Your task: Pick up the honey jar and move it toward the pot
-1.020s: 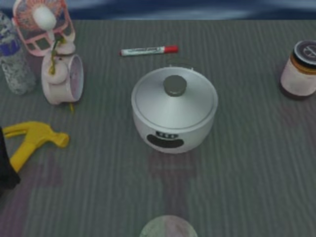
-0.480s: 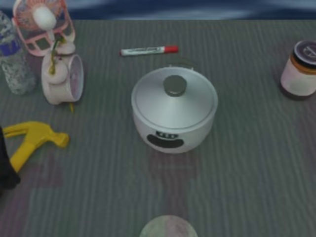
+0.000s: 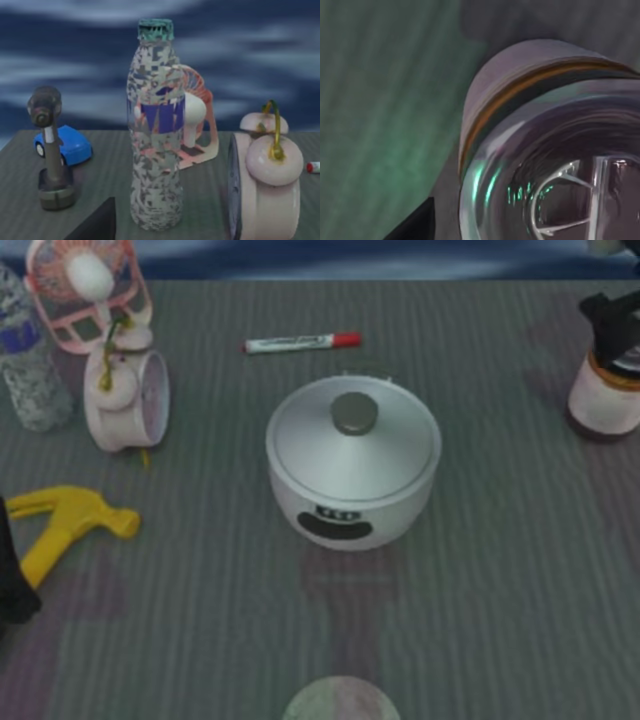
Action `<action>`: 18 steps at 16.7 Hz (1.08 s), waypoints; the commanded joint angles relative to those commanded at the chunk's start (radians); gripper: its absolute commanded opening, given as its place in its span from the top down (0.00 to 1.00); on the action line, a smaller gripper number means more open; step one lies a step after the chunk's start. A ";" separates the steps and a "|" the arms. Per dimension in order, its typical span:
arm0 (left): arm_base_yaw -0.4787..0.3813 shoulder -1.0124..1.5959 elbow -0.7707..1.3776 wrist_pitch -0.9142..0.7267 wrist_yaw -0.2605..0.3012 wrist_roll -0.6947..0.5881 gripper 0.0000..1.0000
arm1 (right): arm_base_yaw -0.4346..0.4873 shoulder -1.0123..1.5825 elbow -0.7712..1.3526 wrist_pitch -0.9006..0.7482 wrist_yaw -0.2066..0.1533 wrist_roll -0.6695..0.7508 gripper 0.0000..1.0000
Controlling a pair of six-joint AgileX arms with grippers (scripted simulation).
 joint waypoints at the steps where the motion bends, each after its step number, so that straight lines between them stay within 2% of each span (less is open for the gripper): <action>1: 0.000 0.000 0.000 0.000 0.000 0.000 0.00 | 0.003 0.017 0.017 -0.006 -0.002 -0.005 0.00; 9: 0.000 0.000 0.000 0.000 0.000 0.000 0.00 | 0.001 0.022 0.005 0.009 -0.003 -0.008 0.00; 15: 0.000 0.000 0.000 0.000 0.000 0.000 0.00 | 0.008 -0.009 -0.217 0.197 -0.003 -0.003 0.00; 18: 0.000 0.000 0.000 0.000 0.000 0.000 0.00 | 0.009 -0.013 -0.246 0.225 -0.003 -0.002 0.00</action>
